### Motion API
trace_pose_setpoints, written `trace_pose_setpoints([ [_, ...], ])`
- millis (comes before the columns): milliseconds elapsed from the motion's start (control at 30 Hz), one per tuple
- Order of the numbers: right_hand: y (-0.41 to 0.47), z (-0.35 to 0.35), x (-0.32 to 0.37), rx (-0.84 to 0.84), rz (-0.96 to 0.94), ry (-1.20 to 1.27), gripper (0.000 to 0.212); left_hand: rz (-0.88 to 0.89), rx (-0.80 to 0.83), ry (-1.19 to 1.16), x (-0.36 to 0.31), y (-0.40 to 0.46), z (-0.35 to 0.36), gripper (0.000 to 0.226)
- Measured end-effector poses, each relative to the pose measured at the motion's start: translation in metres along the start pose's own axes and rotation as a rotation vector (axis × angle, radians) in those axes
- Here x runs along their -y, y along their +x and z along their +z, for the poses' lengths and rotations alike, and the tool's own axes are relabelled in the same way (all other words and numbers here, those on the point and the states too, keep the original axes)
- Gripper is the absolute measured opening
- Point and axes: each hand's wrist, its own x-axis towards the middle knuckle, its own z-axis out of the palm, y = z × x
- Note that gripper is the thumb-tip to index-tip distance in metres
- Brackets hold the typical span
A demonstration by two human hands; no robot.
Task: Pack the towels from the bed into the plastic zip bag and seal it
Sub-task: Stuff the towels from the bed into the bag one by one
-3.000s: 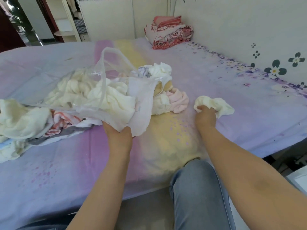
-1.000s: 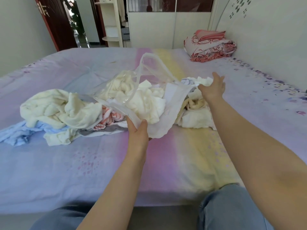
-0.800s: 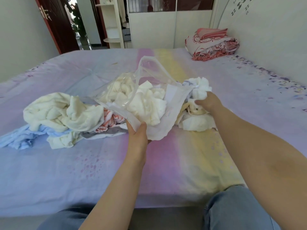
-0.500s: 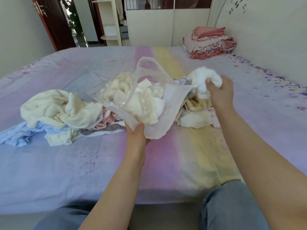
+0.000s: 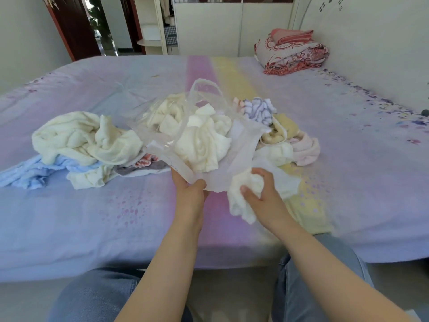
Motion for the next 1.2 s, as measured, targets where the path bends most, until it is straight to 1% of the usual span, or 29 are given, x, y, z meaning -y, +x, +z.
trace_pose_setpoints([
  [33, -0.001, 0.004, -0.009, 0.021, 0.011, -0.152, 0.049, -0.014, -0.008, 0.004, 0.002, -0.003, -0.004, 0.082],
  [67, 0.000, 0.005, -0.017, 0.024, -0.002, -0.358, 0.054, -0.038, -0.025, 0.007, 0.005, -0.006, -0.007, 0.079],
  [100, 0.001, 0.006, -0.024, 0.014, -0.034, -0.545, 0.055, -0.071, -0.041, 0.006, 0.008, -0.009, -0.010, 0.074],
  [133, 0.003, 0.006, -0.028, 0.025, -0.082, -0.658, 0.057, -0.109, -0.046, -0.002, 0.011, -0.012, -0.013, 0.068],
  [167, 0.005, 0.005, -0.030, 0.087, -0.088, -0.688, 0.060, -0.151, -0.037, -0.014, 0.015, -0.015, -0.016, 0.062],
  [233, 0.008, 0.001, -0.033, 0.273, 0.020, -0.649, 0.072, -0.224, -0.008, -0.020, 0.020, -0.019, -0.020, 0.053],
  [267, 0.010, 0.000, -0.036, 0.347, 0.059, -0.690, 0.076, -0.249, 0.001, -0.001, 0.022, -0.020, -0.021, 0.050],
  [300, 0.013, 0.001, -0.039, 0.366, 0.053, -0.766, 0.074, -0.262, 0.004, 0.028, 0.023, -0.020, -0.022, 0.048],
  [333, 0.014, 0.001, -0.039, 0.341, 0.013, -0.838, 0.066, -0.266, 0.005, 0.068, 0.023, -0.020, -0.022, 0.047],
  [367, 0.015, 0.000, -0.037, 0.301, -0.026, -0.831, 0.052, -0.263, 0.006, 0.113, 0.022, -0.020, -0.022, 0.046],
  [400, 0.014, -0.002, -0.034, 0.278, -0.035, -0.735, 0.036, -0.257, 0.010, 0.156, 0.021, -0.021, -0.022, 0.044],
  [433, 0.010, -0.004, -0.032, 0.284, -0.026, -0.584, 0.025, -0.251, 0.011, 0.194, 0.020, -0.021, -0.022, 0.041],
  [500, 0.000, -0.008, -0.023, 0.312, -0.013, -0.217, 0.021, -0.223, 0.022, 0.273, 0.015, -0.022, -0.023, 0.036],
  [567, -0.006, -0.012, 0.000, 0.196, -0.060, 0.099, 0.020, -0.179, 0.041, 0.367, 0.012, -0.022, -0.025, 0.033],
  [600, -0.006, -0.012, 0.016, 0.130, -0.068, 0.163, 0.019, -0.156, 0.044, 0.413, 0.011, -0.022, -0.026, 0.032],
  [633, -0.003, -0.011, 0.032, 0.104, -0.117, 0.156, 0.024, -0.136, 0.045, 0.455, 0.011, -0.022, -0.027, 0.033],
  [667, 0.001, -0.006, 0.050, 0.104, -0.214, 0.132, 0.031, -0.122, 0.044, 0.488, 0.011, -0.023, -0.027, 0.035],
  [700, 0.008, 0.002, 0.065, 0.096, -0.308, 0.121, 0.029, -0.110, 0.043, 0.518, 0.011, -0.025, -0.026, 0.037],
  [733, 0.017, 0.010, 0.081, 0.084, -0.346, 0.109, 0.021, -0.097, 0.041, 0.541, 0.010, -0.027, -0.024, 0.040],
  [767, 0.029, 0.019, 0.093, 0.056, -0.335, 0.002, 0.035, -0.085, 0.034, 0.550, 0.008, -0.029, -0.023, 0.042],
  [800, 0.044, 0.028, 0.098, 0.073, -0.295, -0.165, 0.063, -0.077, 0.023, 0.532, 0.006, -0.031, -0.021, 0.044],
  [833, 0.058, 0.036, 0.101, 0.139, -0.227, -0.350, 0.086, -0.076, 0.013, 0.494, 0.004, -0.032, -0.020, 0.046],
  [867, 0.073, 0.044, 0.097, 0.237, -0.151, -0.509, 0.102, -0.076, 0.003, 0.454, 0.001, -0.034, -0.021, 0.045],
  [900, 0.082, 0.050, 0.096, 0.334, -0.096, -0.649, 0.112, -0.081, -0.006, 0.423, -0.002, -0.035, -0.022, 0.044],
  [967, 0.088, 0.053, 0.092, 0.448, -0.016, -0.772, 0.124, -0.098, -0.013, 0.383, -0.007, -0.037, -0.027, 0.043],
  [1033, 0.073, 0.046, 0.098, 0.394, -0.018, -0.741, 0.124, -0.111, -0.015, 0.374, -0.010, -0.036, -0.033, 0.044],
  [1100, 0.046, 0.035, 0.104, 0.303, -0.105, -0.686, 0.113, -0.117, -0.010, 0.383, -0.012, -0.034, -0.036, 0.046],
  [1133, 0.034, 0.031, 0.107, 0.262, -0.152, -0.628, 0.103, -0.111, -0.002, 0.390, -0.013, -0.033, -0.037, 0.048],
  [1200, 0.020, 0.028, 0.111, 0.207, -0.221, -0.511, 0.076, -0.083, 0.028, 0.409, -0.015, -0.033, -0.036, 0.050],
])
